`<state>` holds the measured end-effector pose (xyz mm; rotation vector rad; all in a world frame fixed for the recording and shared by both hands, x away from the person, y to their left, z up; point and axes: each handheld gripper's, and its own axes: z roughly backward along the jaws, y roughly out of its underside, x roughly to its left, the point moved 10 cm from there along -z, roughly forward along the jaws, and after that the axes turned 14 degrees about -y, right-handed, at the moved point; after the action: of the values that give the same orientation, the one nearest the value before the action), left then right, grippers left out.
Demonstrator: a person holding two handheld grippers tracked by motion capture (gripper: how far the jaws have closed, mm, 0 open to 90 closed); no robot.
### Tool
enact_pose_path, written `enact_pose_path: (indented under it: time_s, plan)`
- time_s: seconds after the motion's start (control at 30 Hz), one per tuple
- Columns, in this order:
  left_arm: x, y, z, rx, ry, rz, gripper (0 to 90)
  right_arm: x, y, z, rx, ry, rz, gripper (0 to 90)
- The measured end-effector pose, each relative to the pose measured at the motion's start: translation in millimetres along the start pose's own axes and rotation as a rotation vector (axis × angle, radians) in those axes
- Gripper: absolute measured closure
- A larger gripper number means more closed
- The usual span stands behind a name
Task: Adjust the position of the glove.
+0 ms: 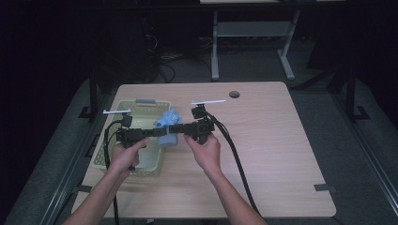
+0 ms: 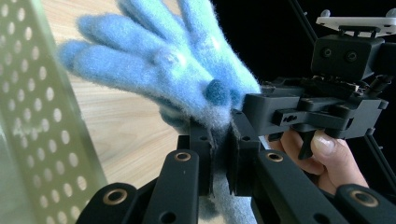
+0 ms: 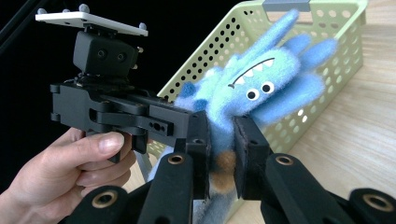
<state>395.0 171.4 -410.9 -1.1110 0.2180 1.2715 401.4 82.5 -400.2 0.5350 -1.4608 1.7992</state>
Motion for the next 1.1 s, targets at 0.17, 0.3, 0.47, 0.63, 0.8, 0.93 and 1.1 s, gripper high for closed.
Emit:
enact_pose_path:
  time_s: [0.17, 0.3, 0.47, 0.63, 0.8, 0.93, 1.1]
  plan:
    - [5.4, -1.4, 5.9, -0.005, -0.003, 0.000, 82.6, -0.3, -1.0, -7.5, 0.006, -0.011, -0.002, 77.7]
    - [8.6, -2.2, 10.1, -0.009, -0.007, -0.001, 82.6, 2.0, -2.1, -12.2, 0.013, -0.015, 0.000, 77.7]
    - [13.4, -3.6, 17.3, -0.016, -0.010, 0.006, 82.6, 4.4, -3.8, -20.1, 0.017, -0.024, 0.000, 77.6]
    - [19.5, -3.7, 23.3, -0.019, -0.011, 0.012, 82.6, 5.8, -4.7, -27.7, 0.020, -0.032, -0.003, 76.9]
    - [26.9, -3.2, 28.5, -0.023, -0.018, 0.014, 82.6, 4.5, -4.0, -35.4, 0.026, -0.042, -0.011, 76.2]
    - [31.1, -3.4, 32.0, -0.027, -0.026, 0.020, 82.6, 5.1, -5.0, -42.5, 0.033, -0.045, -0.018, 76.1]
    - [35.0, -4.1, 37.5, -0.034, -0.028, 0.029, 82.6, 6.1, -6.4, -47.5, 0.040, -0.046, -0.014, 75.8]
